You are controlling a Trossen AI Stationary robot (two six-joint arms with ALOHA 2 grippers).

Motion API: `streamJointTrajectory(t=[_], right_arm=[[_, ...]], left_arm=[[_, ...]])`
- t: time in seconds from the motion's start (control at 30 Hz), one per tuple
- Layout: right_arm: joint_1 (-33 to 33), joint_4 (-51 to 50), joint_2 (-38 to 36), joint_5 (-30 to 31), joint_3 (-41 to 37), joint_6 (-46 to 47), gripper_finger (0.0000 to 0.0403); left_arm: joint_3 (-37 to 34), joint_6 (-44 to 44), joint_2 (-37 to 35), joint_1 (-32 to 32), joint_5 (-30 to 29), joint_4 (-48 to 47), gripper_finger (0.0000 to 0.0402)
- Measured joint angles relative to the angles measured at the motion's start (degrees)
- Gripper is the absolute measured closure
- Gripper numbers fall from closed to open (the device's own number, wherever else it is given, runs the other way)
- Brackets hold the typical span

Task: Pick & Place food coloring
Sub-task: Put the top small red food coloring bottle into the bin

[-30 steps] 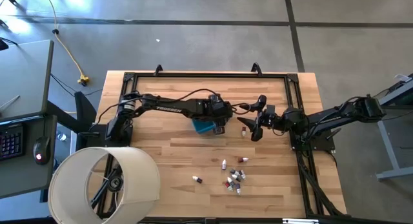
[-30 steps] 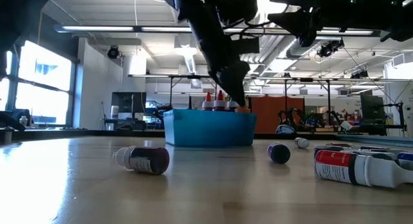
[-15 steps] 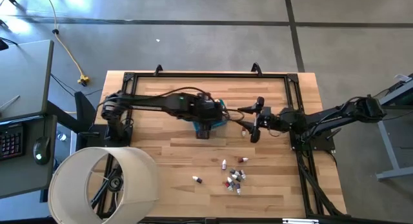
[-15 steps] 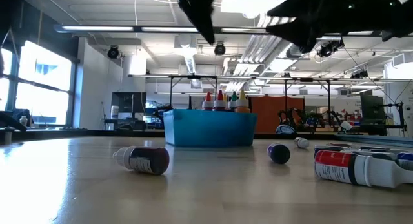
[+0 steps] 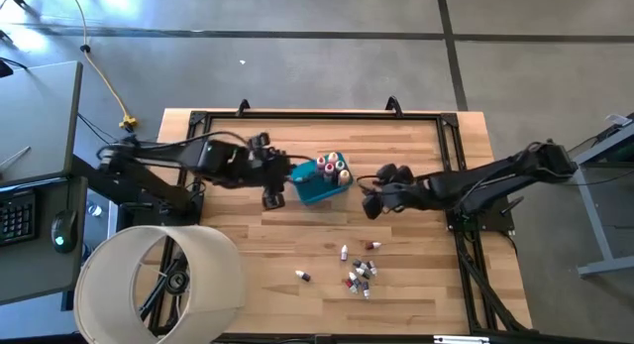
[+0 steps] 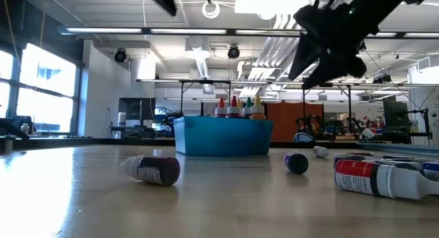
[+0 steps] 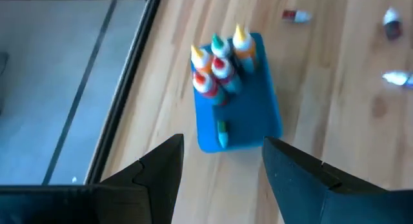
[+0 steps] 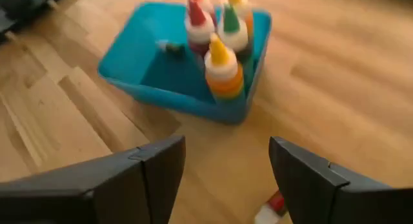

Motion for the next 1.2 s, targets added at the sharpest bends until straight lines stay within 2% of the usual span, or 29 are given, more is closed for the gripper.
streamJointTrajectory(t=[0.1,0.2,0.37,0.73,1.03,1.2], right_arm=[[-1.24,0.13,3.97,-3.22,0.15,5.3,0.0186],[-3.2,-1.04,8.09,-9.68,0.09,7.03,0.0187],[-4.87,-2.18,12.78,-15.09,0.07,8.62,0.0187],[-7.29,-10.48,13.01,-13.46,-0.71,14.49,0.0187],[-9.97,-0.91,13.06,-14.61,-4.66,14.63,0.0187],[-10.25,0.1,14.09,-14.82,-7.02,15.84,0.0189]], left_arm=[[-11.23,0.03,-5.32,0.04,0.88,7.89,0.0197],[-20.98,0.1,-9.72,0.22,3.6,15.76,0.0197],[-29.42,0.53,-13.78,0.17,4.82,23.94,0.0197],[-30.31,0.51,-14.4,0.17,4.08,25.11,0.0197],[-30.31,-0.09,-14.38,0.17,4.44,25.45,0.0197],[-30.31,-0.15,-14.38,0.17,5.1,25.42,0.0197]])
